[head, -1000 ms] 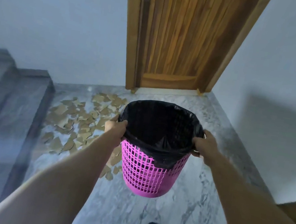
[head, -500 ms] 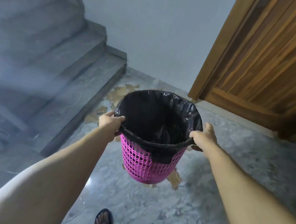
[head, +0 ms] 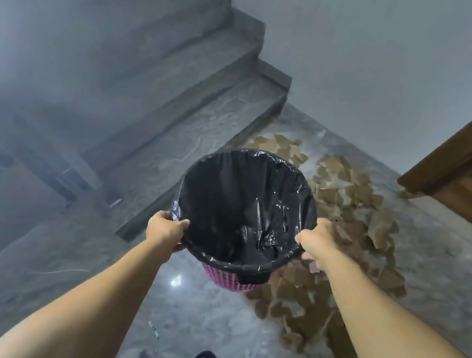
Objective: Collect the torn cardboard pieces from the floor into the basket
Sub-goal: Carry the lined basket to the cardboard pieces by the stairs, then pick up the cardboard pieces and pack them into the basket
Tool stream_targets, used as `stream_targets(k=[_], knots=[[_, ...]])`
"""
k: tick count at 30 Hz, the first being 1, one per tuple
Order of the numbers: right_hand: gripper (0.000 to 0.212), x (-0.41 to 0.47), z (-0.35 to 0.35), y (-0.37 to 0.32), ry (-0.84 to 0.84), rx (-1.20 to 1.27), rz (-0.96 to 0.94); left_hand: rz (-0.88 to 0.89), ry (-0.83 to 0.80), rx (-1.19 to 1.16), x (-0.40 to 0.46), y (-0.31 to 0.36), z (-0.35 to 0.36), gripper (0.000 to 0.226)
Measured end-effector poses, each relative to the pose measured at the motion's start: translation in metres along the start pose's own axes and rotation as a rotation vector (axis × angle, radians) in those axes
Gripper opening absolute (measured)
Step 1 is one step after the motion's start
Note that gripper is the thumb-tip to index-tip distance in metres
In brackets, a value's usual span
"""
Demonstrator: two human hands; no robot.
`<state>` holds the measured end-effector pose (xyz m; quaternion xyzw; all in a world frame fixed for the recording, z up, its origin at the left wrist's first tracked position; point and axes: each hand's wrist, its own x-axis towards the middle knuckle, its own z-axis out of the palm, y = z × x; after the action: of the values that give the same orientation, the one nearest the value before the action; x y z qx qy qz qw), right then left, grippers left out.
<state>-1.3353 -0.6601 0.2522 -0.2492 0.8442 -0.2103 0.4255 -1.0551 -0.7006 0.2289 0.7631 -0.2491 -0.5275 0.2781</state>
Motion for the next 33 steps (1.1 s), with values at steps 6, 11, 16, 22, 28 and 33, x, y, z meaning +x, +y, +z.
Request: stream_targets(k=[6, 11, 16, 22, 28, 33], knots=[[0.065, 0.084, 0.113, -0.009, -0.003, 0.029, -0.032, -0.053, 0.063, -0.068, 0.116, -0.041, -0.01, 0.05], [0.045, 0.145, 0.197, -0.009, -0.023, 0.082, -0.104, -0.073, 0.135, -0.103, 0.211, -0.081, -0.015, 0.045], [0.032, 0.192, 0.26, -0.001, -0.053, 0.064, -0.161, -0.03, 0.204, -0.115, 0.284, -0.117, -0.018, 0.027], [0.03, 0.229, 0.314, 0.01, -0.106, 0.048, -0.22, 0.007, 0.308, -0.054, 0.34, -0.159, -0.026, 0.028], [0.028, 0.258, 0.329, 0.025, -0.101, 0.006, -0.315, 0.087, 0.372, -0.086, 0.36, -0.177, -0.016, 0.03], [0.033, 0.247, 0.305, 0.033, -0.221, -0.052, -0.386, 0.163, 0.569, 0.271, 0.321, -0.167, 0.005, 0.06]])
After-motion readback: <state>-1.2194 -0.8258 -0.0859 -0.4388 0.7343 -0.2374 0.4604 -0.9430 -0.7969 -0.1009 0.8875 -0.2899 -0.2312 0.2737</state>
